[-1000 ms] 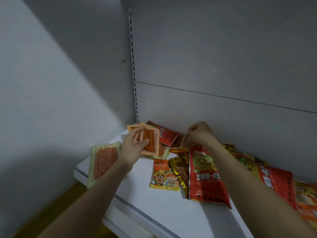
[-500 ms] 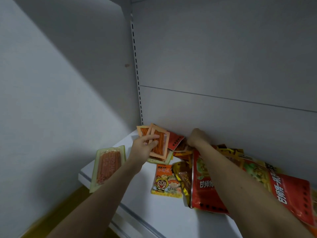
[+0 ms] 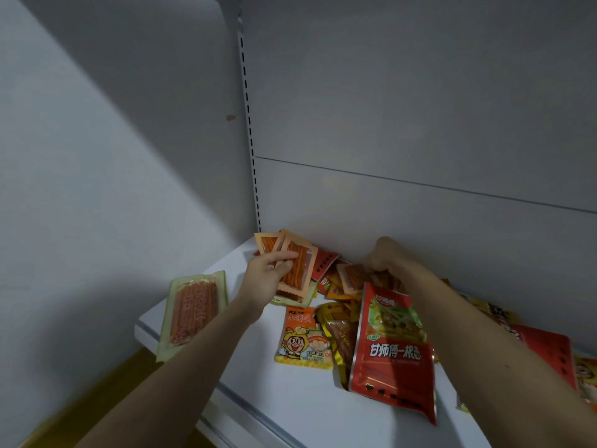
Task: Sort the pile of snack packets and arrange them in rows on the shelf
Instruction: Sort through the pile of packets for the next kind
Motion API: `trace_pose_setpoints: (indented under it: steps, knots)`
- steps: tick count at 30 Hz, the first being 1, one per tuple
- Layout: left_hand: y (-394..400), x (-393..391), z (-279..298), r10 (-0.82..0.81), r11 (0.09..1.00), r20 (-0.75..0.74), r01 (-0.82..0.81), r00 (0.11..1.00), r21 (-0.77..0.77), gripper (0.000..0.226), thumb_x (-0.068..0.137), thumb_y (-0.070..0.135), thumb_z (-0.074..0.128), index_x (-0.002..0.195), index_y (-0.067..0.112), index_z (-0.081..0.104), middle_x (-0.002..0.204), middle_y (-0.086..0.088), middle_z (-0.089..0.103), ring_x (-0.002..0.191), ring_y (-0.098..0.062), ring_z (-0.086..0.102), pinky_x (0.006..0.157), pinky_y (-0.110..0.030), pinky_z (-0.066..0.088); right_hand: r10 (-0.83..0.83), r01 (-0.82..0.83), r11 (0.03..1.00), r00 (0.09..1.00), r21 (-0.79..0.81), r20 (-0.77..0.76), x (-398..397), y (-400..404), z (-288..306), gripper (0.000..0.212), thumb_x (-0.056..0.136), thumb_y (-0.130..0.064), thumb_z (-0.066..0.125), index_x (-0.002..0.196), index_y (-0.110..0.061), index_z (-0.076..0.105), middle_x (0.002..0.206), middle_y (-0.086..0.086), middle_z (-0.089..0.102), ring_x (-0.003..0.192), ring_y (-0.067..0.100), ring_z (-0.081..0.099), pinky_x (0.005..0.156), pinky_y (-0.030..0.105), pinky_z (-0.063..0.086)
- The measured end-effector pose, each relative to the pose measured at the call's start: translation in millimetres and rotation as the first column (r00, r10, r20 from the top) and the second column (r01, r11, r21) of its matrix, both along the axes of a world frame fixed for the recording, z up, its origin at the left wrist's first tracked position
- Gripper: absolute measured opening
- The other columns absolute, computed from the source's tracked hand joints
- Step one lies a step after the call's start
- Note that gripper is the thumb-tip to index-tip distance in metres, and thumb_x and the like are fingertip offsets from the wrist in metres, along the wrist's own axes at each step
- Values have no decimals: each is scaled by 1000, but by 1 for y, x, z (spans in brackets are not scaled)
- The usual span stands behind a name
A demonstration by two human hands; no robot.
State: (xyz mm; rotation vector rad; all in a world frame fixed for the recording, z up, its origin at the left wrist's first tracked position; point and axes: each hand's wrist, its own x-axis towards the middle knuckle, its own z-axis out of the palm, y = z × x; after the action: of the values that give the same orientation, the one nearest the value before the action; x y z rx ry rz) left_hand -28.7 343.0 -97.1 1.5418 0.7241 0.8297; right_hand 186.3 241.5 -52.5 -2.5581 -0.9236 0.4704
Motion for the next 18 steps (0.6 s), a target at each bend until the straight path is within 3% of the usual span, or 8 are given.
trace_pose_setpoints:
  steps: [2, 3, 6, 8, 10, 13, 16, 18]
  knots:
    - [-3, 3, 1, -10, 1000, -1, 10, 1000, -4, 25, 100, 4, 56, 104, 21, 74, 119, -7, 70, 100, -22, 71, 76, -23, 59, -42, 44, 980, 999, 195, -17, 7, -6, 0, 8, 76, 1, 66, 75, 7, 63, 76, 18, 61, 72, 28, 62, 49, 25, 41]
    - [-3, 5, 2, -16, 1000, 3, 16, 1000, -7, 25, 100, 5, 56, 104, 22, 74, 119, -6, 70, 100, -21, 71, 77, -23, 59, -54, 62, 952, 998, 300, -36, 10, -9, 4, 13, 81, -4, 66, 83, 9, 67, 80, 17, 63, 78, 28, 64, 55, 28, 45]
    - [-8, 9, 7, -16, 1000, 26, 17, 1000, -16, 25, 100, 7, 57, 106, 25, 74, 124, -5, 68, 107, -21, 69, 91, -32, 58, -31, 87, 846, 993, 525, -115, 10, -22, 21, 14, 89, 0, 58, 91, -4, 71, 91, 11, 68, 89, 26, 66, 80, 38, 56]
    - [-12, 13, 11, -18, 999, 48, 19, 999, -25, 24, 101, 11, 56, 108, 26, 74, 126, -2, 68, 108, -17, 68, 95, -32, 56, 27, 126, 776, 972, 618, -232, 1, -30, 34, 22, 90, 8, 55, 95, -9, 68, 97, 11, 68, 93, 24, 65, 86, 40, 56]
    - [-19, 17, 15, -51, 998, 64, 53, 997, -38, 24, 103, 17, 54, 111, 27, 74, 126, 3, 69, 111, -10, 67, 97, -29, 54, 101, 194, 714, 922, 672, -374, -10, -38, 39, 20, 93, 8, 55, 104, -4, 67, 103, 13, 70, 95, 24, 68, 83, 37, 58]
    - [-29, 24, 19, -138, 986, 126, 147, 982, -72, 23, 102, 23, 56, 117, 25, 73, 127, 5, 69, 121, -12, 63, 108, -42, 48, 106, 254, 676, 895, 692, -433, -29, -47, 39, 21, 92, 9, 57, 107, -2, 66, 97, 12, 71, 87, 22, 71, 69, 26, 60]
    - [-42, 28, 24, -220, 964, 189, 243, 957, -109, 22, 98, 20, 62, 118, 24, 70, 118, -3, 74, 107, -18, 71, 96, -39, 57, 84, 322, 638, 874, 699, -479, -44, -54, 31, 20, 90, 12, 57, 103, -1, 65, 93, 14, 70, 82, 25, 71, 70, 33, 61]
    - [-50, 30, 23, -264, 947, 219, 295, 939, -124, 23, 95, 14, 66, 112, 30, 70, 122, -6, 71, 107, -21, 71, 85, -34, 60, 35, 342, 620, 887, 706, -460, -52, -60, 23, 18, 91, 8, 59, 103, -3, 64, 96, 14, 70, 87, 27, 71, 76, 38, 61]
